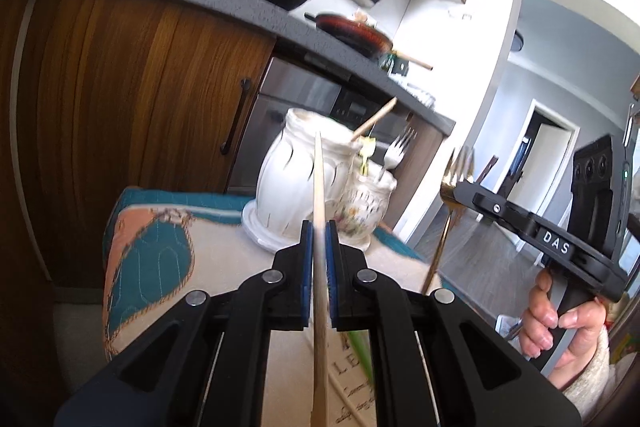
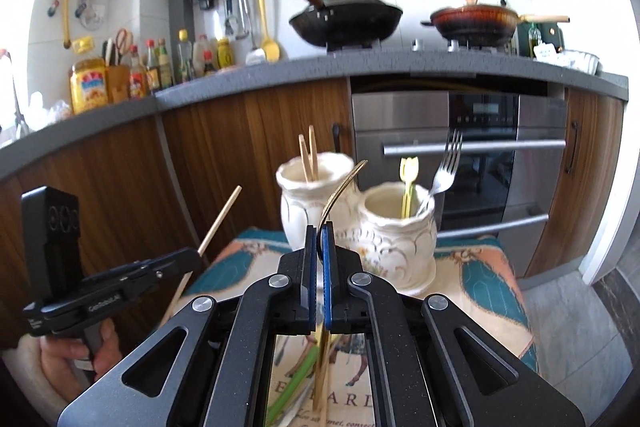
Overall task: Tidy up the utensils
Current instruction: 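Carry chopstick into tall cup with left tool while right carries gold fork into short cup, then open both tools to release the chopstick and the gold fork, then move both tools back down to the utensils on the cloth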
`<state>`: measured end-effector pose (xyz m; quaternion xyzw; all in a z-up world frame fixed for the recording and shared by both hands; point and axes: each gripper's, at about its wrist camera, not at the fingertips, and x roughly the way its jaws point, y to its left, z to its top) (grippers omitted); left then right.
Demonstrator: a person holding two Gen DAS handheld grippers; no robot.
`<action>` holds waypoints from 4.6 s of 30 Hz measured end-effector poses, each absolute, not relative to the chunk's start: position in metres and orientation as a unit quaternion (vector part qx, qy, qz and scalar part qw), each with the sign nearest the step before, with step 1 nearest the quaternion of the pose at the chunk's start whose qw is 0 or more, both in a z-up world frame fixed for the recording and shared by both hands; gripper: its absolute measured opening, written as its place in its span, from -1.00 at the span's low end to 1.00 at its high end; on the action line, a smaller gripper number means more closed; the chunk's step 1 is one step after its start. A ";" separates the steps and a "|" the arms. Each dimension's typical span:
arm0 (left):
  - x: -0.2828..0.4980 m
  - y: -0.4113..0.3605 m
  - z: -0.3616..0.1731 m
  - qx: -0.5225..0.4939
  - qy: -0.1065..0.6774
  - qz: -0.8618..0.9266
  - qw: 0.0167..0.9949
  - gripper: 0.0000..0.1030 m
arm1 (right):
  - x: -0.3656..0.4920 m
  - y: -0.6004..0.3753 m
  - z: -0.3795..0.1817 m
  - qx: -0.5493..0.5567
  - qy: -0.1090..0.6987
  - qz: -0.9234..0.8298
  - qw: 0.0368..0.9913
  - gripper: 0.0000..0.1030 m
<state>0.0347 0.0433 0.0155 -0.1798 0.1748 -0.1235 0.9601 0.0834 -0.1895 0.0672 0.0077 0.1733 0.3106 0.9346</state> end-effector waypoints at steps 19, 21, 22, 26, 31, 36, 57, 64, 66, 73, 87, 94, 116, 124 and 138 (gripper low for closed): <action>0.101 0.038 0.103 -0.158 0.067 -0.116 0.978 -0.88 | 0.119 -0.209 0.149 0.049 0.030 0.255 0.965 -0.93; 0.110 0.037 0.109 -0.157 0.055 -0.114 0.979 -0.88 | 0.126 -0.211 0.152 0.055 0.014 0.242 0.968 -0.93; 0.114 0.037 0.112 -0.157 0.050 -0.113 0.980 -0.88 | 0.132 -0.212 0.152 0.059 0.005 0.233 0.971 -0.93; 0.143 0.033 0.120 -0.155 0.045 -0.100 0.982 -0.88 | 0.152 -0.215 0.148 0.070 -0.003 0.215 0.974 -0.93; 0.178 0.025 0.119 -0.148 0.040 -0.086 0.984 -0.88 | 0.174 -0.219 0.137 0.084 0.002 0.212 0.974 -0.93; 0.200 0.021 0.109 -0.137 0.038 -0.062 0.988 -0.88 | 0.193 -0.218 0.121 0.092 0.032 0.222 0.970 -0.93; 0.157 0.024 0.078 -0.100 0.104 -0.075 0.987 -0.88 | 0.210 -0.194 0.092 0.053 0.100 0.238 0.965 -0.93; 0.154 0.019 0.070 -0.082 0.122 -0.075 0.986 -0.88 | 0.218 -0.194 0.080 0.053 0.127 0.229 0.964 -0.93; 0.155 0.019 0.068 -0.081 0.127 -0.079 0.985 -0.88 | 0.218 -0.194 0.078 0.053 0.129 0.227 0.964 -0.93; 0.157 0.020 0.065 -0.081 0.134 -0.081 0.984 -0.67 | 0.222 -0.198 0.076 0.056 0.132 0.213 0.966 -0.92; 0.153 0.025 0.066 -0.089 0.124 -0.065 0.986 -0.21 | 0.221 -0.211 0.078 0.072 0.121 0.192 0.971 -0.25; 0.142 0.026 0.068 -0.086 0.107 -0.040 0.990 0.51 | 0.206 -0.224 0.086 0.092 0.104 0.190 0.972 0.41; 0.087 0.023 0.030 -0.068 0.176 -0.002 0.982 0.89 | 0.147 -0.236 0.036 0.103 0.190 0.163 0.963 0.89; 0.075 0.010 0.008 -0.058 0.230 -0.015 0.971 0.89 | 0.133 -0.236 0.015 0.097 0.222 0.156 0.958 0.90; 0.081 -0.013 -0.035 -0.013 0.367 -0.056 0.928 0.87 | 0.134 -0.225 0.007 0.072 0.235 0.163 0.955 0.90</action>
